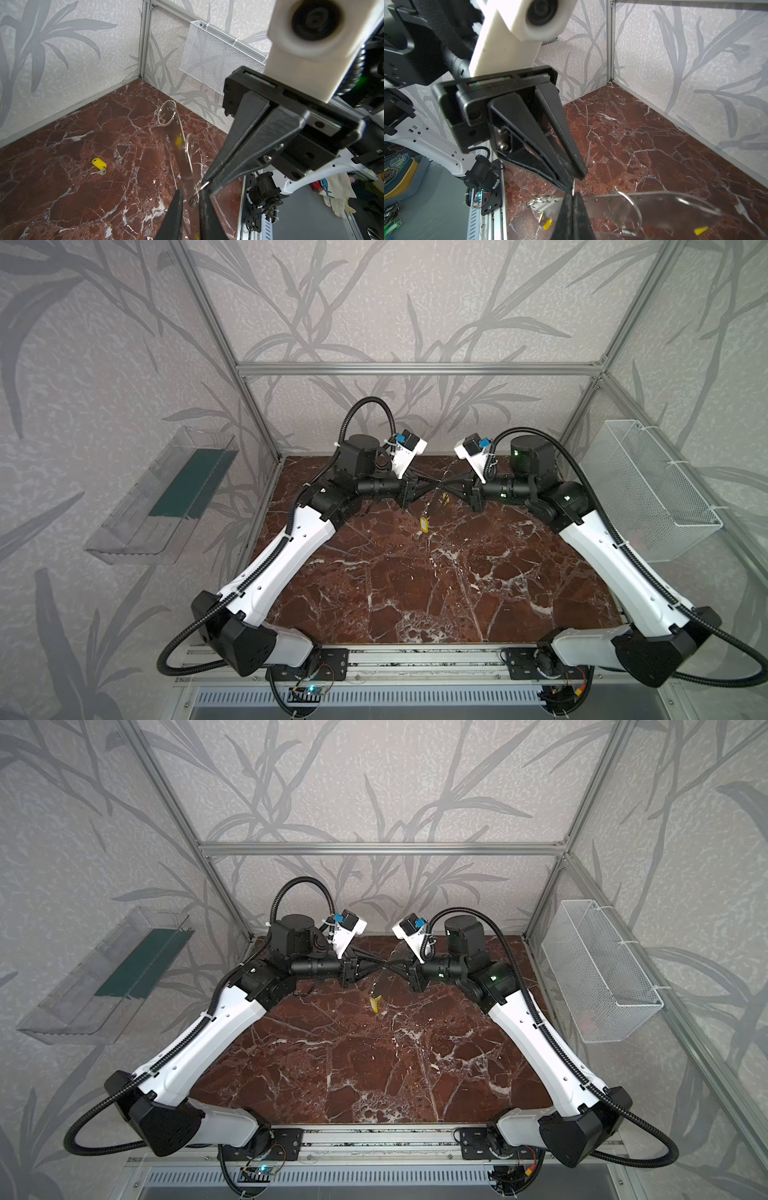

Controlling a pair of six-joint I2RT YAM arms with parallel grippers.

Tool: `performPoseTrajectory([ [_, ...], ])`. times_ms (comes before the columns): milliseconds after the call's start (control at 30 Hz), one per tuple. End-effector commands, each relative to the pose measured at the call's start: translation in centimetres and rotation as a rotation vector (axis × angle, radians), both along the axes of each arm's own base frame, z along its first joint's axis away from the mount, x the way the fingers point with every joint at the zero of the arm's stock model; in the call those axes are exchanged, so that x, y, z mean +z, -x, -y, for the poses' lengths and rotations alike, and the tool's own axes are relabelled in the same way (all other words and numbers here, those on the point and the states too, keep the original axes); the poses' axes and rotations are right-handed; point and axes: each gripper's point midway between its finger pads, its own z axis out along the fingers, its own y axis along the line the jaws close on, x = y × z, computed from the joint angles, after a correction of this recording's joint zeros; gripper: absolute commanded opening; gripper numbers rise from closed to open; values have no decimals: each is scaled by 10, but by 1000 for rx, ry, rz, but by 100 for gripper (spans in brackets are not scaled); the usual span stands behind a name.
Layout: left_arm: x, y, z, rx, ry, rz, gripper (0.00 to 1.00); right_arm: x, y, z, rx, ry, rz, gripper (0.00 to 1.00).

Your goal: Put the keys on the keyring

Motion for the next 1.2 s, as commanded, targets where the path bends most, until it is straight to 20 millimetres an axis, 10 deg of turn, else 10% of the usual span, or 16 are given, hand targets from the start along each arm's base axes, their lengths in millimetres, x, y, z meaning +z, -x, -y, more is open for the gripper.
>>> performPoseTrajectory([
  [0,11,4,-3,2,5,52,19,21,8,-2,31,-47,44,0],
  [733,19,14,5,-73,66,23,0,23,9,-1,18,-77,51,9],
  [867,25,5,1,-3,104,56,0,25,-2,14,-111,-98,88,28],
  [1167,40,-15,-5,196,154,156,0,36,-22,62,-361,-252,111,29],
])
